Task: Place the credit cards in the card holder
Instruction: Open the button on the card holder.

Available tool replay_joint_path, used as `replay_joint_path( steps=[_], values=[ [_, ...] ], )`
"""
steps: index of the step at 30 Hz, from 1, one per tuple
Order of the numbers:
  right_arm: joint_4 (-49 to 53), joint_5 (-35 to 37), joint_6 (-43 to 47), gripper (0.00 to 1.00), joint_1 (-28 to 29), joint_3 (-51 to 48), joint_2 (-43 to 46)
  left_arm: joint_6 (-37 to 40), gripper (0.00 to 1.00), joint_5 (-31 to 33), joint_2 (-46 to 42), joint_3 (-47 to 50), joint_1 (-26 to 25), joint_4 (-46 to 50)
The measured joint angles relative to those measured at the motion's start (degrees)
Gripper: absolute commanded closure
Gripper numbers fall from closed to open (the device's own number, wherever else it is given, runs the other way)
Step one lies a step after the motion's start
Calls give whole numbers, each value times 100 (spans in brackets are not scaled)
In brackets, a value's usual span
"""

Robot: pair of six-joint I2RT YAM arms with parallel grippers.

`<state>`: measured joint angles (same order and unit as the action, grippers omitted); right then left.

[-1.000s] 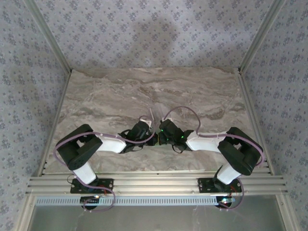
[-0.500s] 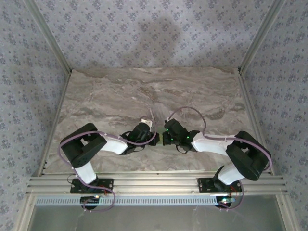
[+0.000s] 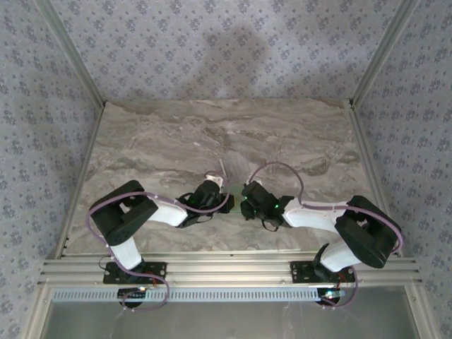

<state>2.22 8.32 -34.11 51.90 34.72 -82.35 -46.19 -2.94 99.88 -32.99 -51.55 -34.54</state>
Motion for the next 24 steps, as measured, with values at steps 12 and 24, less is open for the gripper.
replay_joint_path(
  steps=[12, 24],
  values=[
    [111, 39, 175, 68, -2, 374, -2, -42, 100, -24, 85, 129, 4, -345],
    [157, -170, 310, 58, -306, 885, -525, -284, 100, -33, 118, 238, 35, -636]
  ],
)
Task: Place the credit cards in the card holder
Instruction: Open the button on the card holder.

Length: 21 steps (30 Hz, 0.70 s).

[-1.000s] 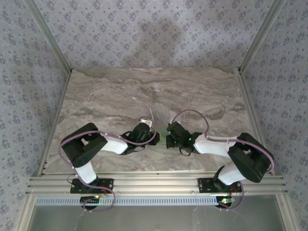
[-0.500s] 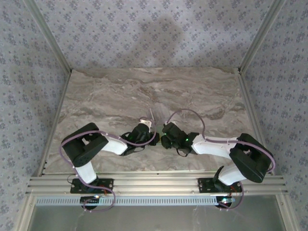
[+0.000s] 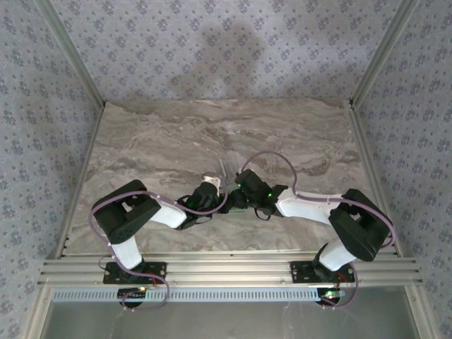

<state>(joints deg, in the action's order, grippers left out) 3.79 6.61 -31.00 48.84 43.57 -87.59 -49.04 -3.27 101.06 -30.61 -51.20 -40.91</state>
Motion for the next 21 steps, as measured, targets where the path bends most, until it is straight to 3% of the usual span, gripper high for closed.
replay_joint_path(
  steps=[8, 16, 21],
  values=[
    [-66, -116, -2, 60, -39, 85, -234, -284, 100, -11, 68, 109, 50, -269],
    [-533, -330, -28, 64, -79, 15, -339, -852, 100, -608, 337, 446, 367, -1338],
    [-979, -348, -90, 64, -122, 20, -527, -1158, 100, -625, 380, 546, 522, -1683]
  ],
)
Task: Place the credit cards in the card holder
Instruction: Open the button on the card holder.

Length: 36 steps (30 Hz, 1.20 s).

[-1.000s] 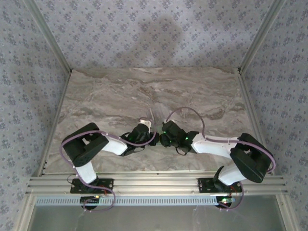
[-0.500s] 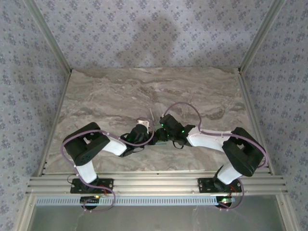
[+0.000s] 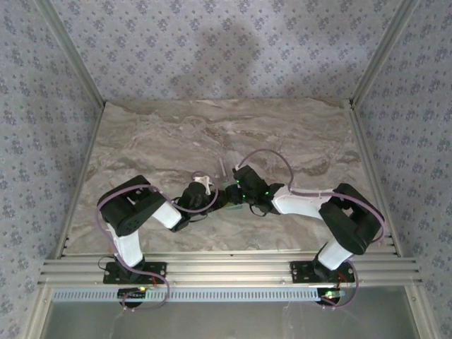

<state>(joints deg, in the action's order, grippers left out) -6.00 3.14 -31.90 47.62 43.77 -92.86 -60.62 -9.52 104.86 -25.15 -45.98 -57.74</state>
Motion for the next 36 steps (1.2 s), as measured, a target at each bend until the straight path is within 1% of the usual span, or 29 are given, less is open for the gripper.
replay_joint_path(
  steps=[4, 11, 14, 16, 20, 24, 30, 33, 36],
  values=[
    [-157, -2, -24, 64, -15, 0, -63, -98, 100, 57, 15, 42, 28, -101],
    [-157, 0, -66, 66, -35, 0, -72, -103, 100, 76, 15, 68, 26, -133],
    [-138, 33, -138, 65, -35, 0, -74, -94, 100, 94, -7, 72, 24, -120],
    [-127, 59, -195, 65, -35, 0, -85, -35, 100, 103, -35, 72, 24, -81],
    [-87, 238, -236, 64, -68, 42, -337, 350, 98, 92, -258, 262, 42, 9],
    [-94, 396, -236, 63, -50, 103, -452, 616, 95, -35, -640, 498, 15, 400],
    [-24, 509, -238, 63, -9, 168, -496, 852, 93, -61, -1071, 505, 11, 1143],
    [13, 654, -238, 66, 52, 186, -505, 931, 93, -127, -1285, 466, 13, 1596],
    [44, 815, -245, 72, 114, 195, -507, 1008, 93, -168, -1473, 363, 20, 2096]
  ],
)
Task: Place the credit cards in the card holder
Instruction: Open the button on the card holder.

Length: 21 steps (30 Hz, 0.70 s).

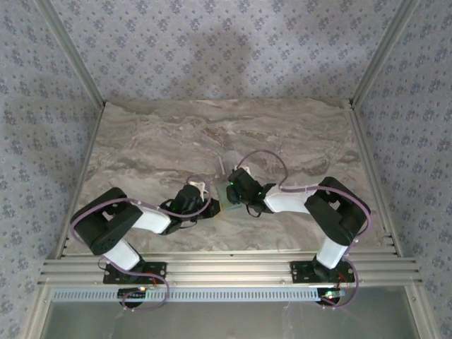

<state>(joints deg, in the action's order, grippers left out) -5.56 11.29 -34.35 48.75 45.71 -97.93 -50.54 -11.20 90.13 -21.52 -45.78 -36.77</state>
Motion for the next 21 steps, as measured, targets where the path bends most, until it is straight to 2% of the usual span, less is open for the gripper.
replay_joint_path(
  steps=[6, 10, 15, 21],
  values=[
    [81, 232, -37, 85, 83, 35, 7, 109, 92, -17, -240, -343, 42, 745],
    [76, 330, -33, 99, 146, 44, 17, 199, 91, -17, -321, -570, 46, 1040],
    [83, 439, -39, 100, 203, 44, 22, 302, 91, -22, -208, -925, 46, 1329],
    [79, 525, -63, 100, 251, -68, 116, 365, 92, -63, 422, -1335, 46, 1333]
  ],
)
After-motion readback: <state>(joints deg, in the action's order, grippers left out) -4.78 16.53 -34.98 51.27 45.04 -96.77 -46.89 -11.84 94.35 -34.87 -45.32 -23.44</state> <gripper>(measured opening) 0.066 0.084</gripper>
